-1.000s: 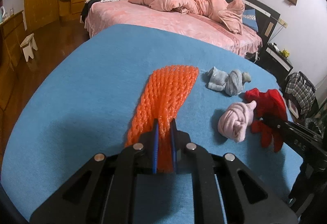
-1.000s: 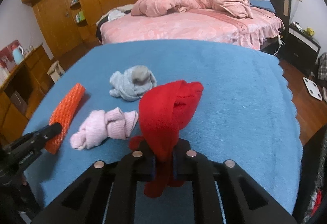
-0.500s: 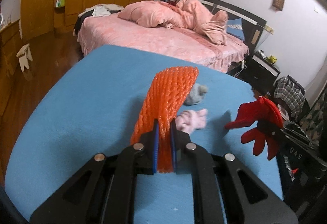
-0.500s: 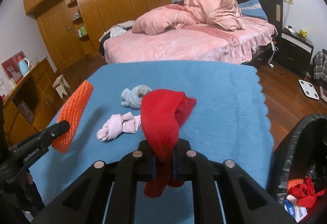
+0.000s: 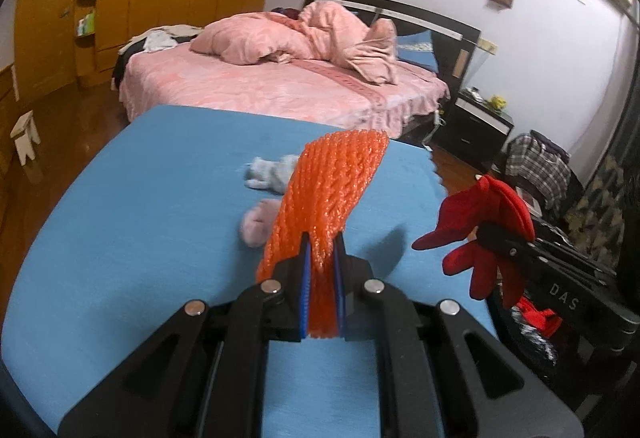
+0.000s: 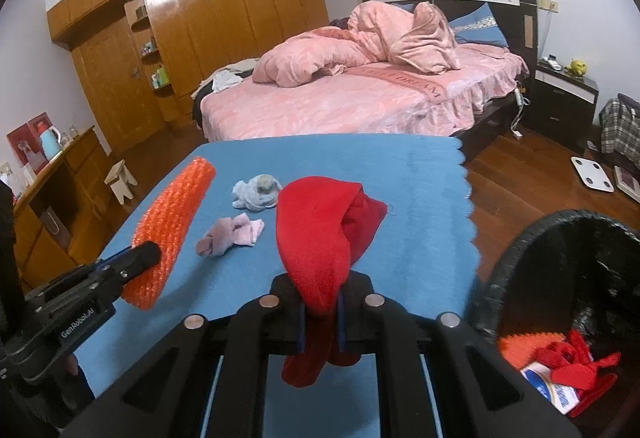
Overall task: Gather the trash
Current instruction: 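Carry both items over the bin and open both tools to drop them, then move the left tool to the pink sock and close on it, then grasp the grey sock with the right tool while the left tool holds the pink sock, then carry the pink and grey socks with both tools over the bin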
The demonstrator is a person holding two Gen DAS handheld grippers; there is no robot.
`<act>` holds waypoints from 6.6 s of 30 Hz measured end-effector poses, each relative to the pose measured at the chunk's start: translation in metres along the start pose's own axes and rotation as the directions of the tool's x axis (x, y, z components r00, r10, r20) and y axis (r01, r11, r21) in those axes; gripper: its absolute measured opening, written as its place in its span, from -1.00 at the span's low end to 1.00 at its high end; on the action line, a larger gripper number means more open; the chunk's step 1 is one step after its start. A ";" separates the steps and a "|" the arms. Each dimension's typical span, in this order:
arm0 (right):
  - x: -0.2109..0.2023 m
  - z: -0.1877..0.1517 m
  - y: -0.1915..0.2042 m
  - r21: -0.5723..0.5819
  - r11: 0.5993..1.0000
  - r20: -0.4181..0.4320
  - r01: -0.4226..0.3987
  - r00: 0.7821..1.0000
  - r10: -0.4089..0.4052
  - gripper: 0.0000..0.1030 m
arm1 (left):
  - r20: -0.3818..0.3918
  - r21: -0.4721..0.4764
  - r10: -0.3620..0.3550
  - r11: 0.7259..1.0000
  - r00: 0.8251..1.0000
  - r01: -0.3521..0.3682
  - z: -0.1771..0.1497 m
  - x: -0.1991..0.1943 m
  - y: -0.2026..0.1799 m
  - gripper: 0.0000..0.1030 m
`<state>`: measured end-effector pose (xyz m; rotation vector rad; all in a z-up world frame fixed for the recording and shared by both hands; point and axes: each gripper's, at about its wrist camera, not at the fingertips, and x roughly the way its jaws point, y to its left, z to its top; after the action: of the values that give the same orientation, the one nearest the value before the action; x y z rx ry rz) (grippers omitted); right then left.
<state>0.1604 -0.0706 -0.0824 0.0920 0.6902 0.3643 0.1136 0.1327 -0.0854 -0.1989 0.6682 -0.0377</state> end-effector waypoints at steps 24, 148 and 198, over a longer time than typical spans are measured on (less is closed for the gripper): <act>-0.104 -0.020 -0.143 0.147 0.959 0.089 0.244 0.962 -0.258 -0.79 | -0.040 0.213 -0.279 0.936 0.960 0.281 -0.011 0.016 -0.175 -0.82; 0.212 0.036 0.109 -0.157 0.987 -0.174 -0.041 0.985 0.014 -0.14 | -0.165 -0.051 0.281 0.955 0.945 -0.292 0.038 0.122 0.194 -0.38; -0.120 0.030 -0.007 -0.014 0.998 0.192 0.065 0.980 -0.061 -0.13 | 0.100 0.207 0.026 0.977 0.995 -0.046 0.028 -0.074 -0.076 -0.37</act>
<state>0.0961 -0.1192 0.0121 0.0849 0.4982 0.2970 0.0755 0.0699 -0.0038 0.0139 0.5664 -0.0630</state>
